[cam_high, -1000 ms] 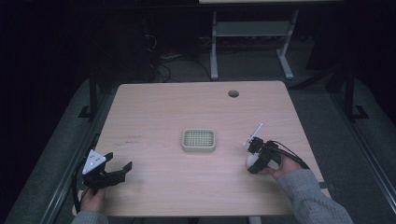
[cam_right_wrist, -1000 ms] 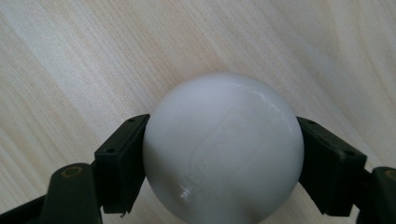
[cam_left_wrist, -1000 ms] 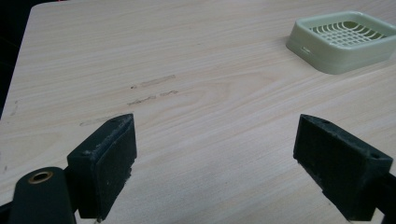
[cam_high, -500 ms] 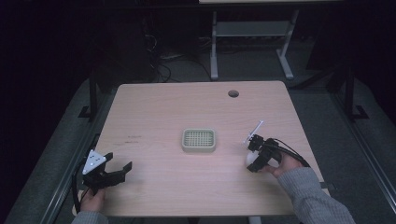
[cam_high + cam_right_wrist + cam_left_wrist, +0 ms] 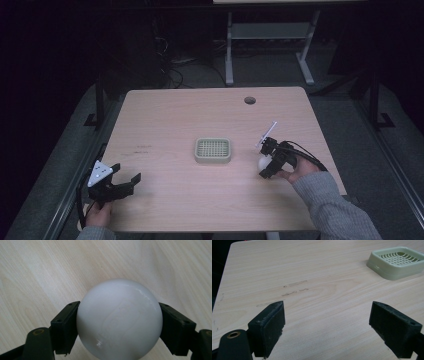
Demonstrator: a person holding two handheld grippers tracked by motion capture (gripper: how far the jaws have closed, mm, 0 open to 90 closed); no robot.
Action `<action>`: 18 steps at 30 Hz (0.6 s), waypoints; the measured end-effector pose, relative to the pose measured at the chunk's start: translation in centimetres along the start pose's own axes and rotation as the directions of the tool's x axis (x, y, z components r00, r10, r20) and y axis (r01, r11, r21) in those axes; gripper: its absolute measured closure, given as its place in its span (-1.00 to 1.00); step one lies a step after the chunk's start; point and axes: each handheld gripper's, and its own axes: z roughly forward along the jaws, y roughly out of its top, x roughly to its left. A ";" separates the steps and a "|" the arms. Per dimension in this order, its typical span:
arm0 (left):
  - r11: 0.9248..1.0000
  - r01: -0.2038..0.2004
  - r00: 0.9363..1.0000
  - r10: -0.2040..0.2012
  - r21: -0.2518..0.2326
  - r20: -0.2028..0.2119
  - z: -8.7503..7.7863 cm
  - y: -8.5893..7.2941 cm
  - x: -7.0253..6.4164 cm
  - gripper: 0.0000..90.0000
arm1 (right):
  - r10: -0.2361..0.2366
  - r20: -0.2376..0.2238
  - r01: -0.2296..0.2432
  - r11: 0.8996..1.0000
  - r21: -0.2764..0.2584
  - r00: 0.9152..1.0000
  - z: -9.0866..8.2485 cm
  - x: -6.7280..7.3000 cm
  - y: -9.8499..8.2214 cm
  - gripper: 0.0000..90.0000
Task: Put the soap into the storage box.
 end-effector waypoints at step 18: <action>1.000 0.004 1.000 -0.004 0.003 -0.004 0.0 -0.1 0.1 -0.71 | -0.052 -0.014 0.052 0.999 -0.014 0.999 -1.0 0.5 3.7 -0.48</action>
